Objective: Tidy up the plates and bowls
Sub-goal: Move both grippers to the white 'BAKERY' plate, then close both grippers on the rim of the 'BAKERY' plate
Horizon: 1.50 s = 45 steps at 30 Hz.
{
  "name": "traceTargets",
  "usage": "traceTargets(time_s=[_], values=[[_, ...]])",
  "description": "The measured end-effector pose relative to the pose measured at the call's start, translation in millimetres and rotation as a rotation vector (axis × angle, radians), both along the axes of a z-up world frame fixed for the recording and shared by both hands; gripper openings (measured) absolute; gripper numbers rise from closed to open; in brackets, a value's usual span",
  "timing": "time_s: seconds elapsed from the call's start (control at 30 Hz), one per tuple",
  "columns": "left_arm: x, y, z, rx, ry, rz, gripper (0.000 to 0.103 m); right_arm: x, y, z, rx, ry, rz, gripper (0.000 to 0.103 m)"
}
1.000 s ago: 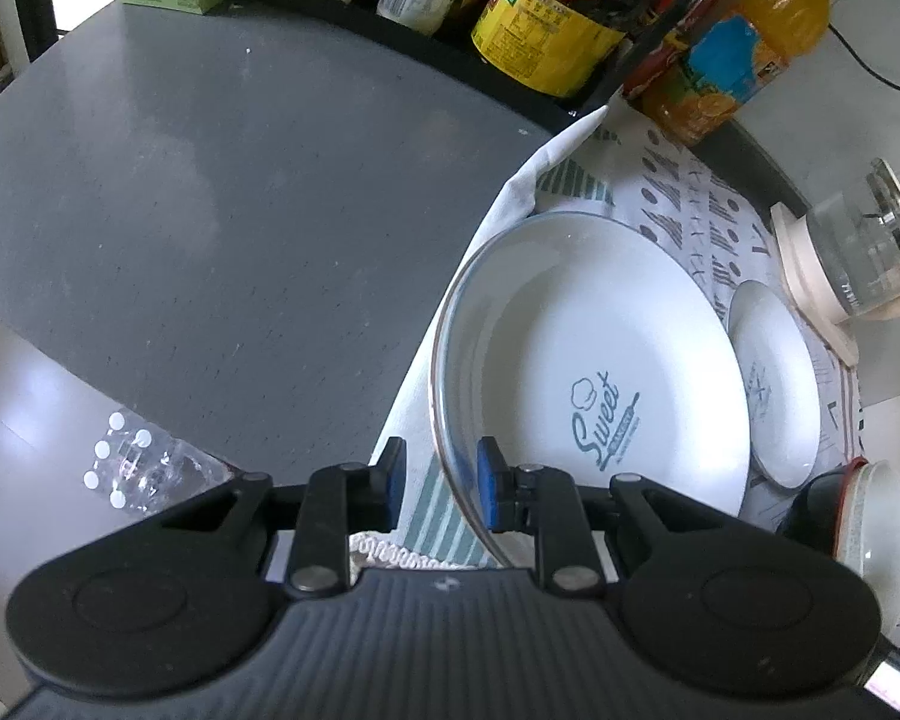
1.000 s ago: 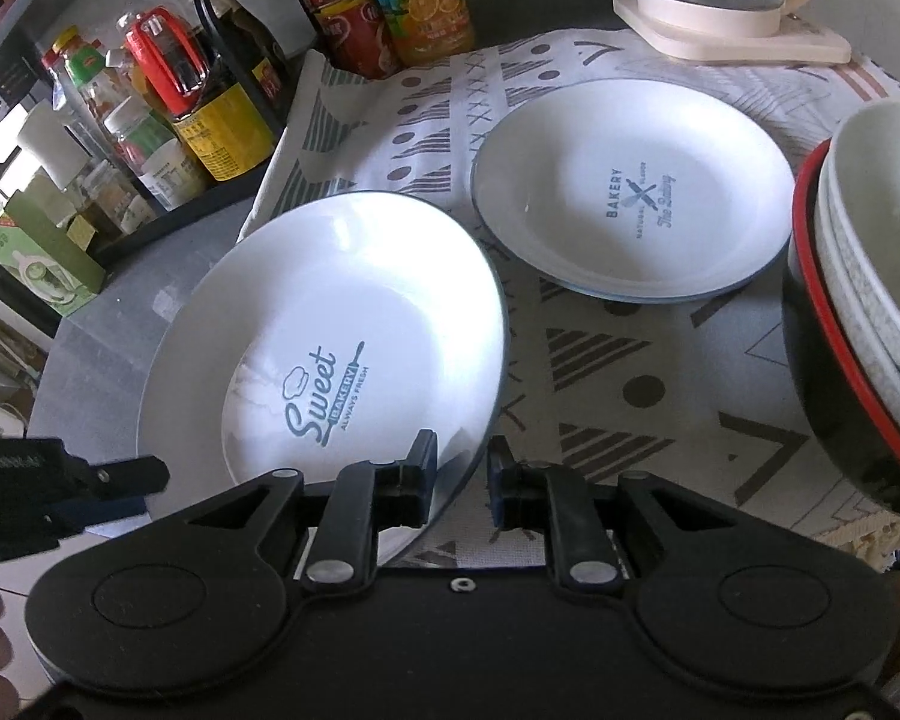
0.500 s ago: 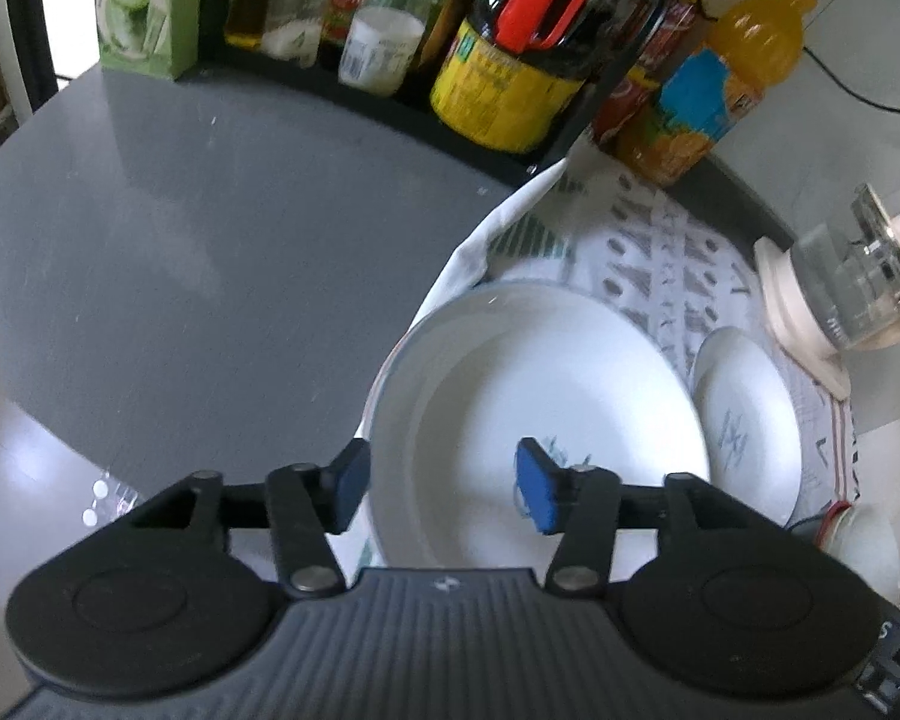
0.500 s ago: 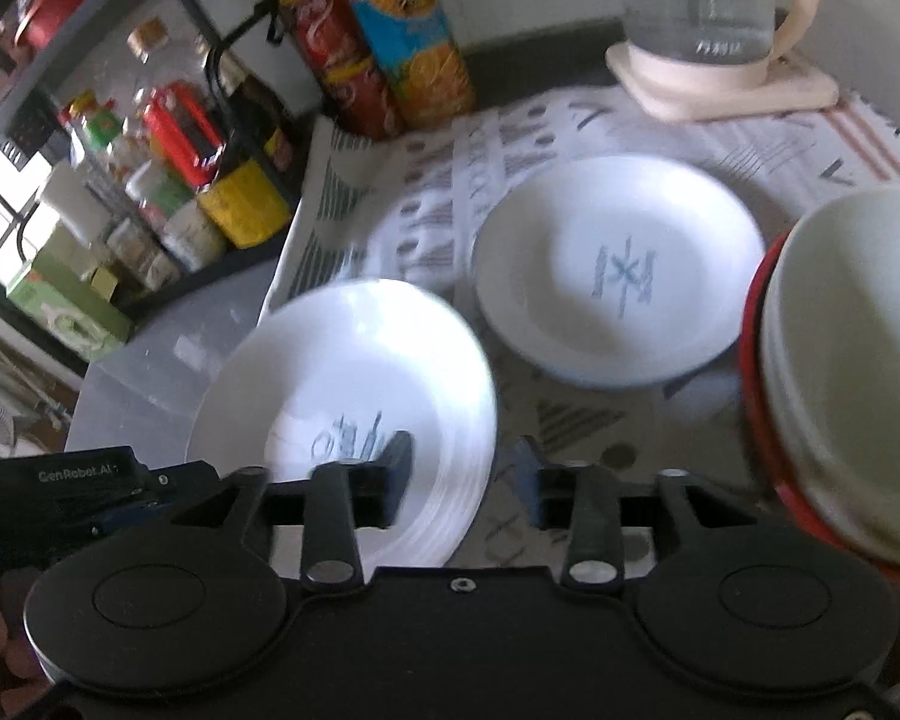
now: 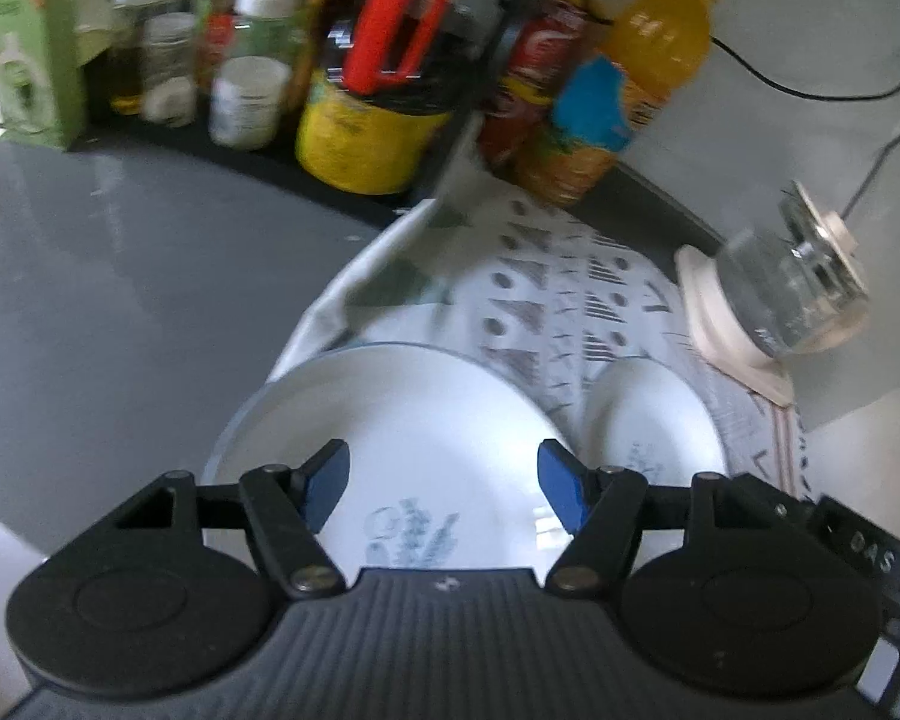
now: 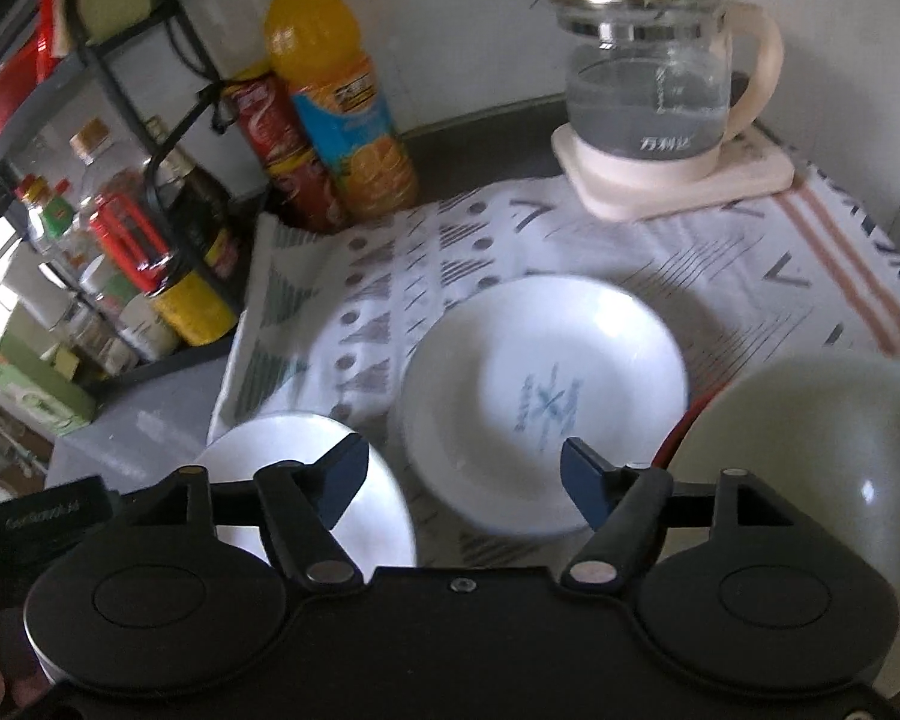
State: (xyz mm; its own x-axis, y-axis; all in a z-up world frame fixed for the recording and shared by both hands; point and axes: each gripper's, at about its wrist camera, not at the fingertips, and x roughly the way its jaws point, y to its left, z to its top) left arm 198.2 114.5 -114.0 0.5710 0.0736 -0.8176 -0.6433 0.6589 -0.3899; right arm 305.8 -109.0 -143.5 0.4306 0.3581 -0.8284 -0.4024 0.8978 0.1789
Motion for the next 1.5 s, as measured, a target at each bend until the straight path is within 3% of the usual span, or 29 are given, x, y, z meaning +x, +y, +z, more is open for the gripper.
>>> traceTargets(time_s=[0.37,0.57,0.77,0.87,0.97,1.1,1.27,1.5], values=[[64.9,-20.3,-9.4,-0.062,-0.010,-0.135,0.067,54.9,-14.5,0.6,-0.055,0.037,-0.037,0.077],[91.7,-27.5,-22.3,-0.093,0.009,-0.167,0.067,88.0,-26.0,-13.3,-0.105,0.108,-0.048,0.077],[113.0,-23.5,-38.0,-0.175,0.035,-0.182,0.064,112.6,-37.6,-31.0,-0.109,0.192,-0.051,0.075],[119.6,-25.4,-37.6,-0.143,0.030,-0.187,0.064,123.0,-43.5,-37.1,-0.113,0.194,-0.057,0.074],[129.1,-24.2,-42.3,-0.185,0.036,-0.192,0.063,134.8,-50.4,-46.0,-0.112,0.223,-0.066,0.072],[135.9,-25.7,-48.3,-0.175,0.057,-0.174,0.062,145.5,-53.6,-56.1,-0.109,0.262,-0.052,0.064],[145.3,-26.4,-61.0,-0.187,0.092,-0.182,0.051,158.8,-52.6,-71.3,-0.119,0.321,-0.028,0.062],[162.3,-30.5,-72.6,-0.164,0.162,-0.202,0.035,169.4,-46.2,-90.1,-0.134,0.410,0.021,0.041]])
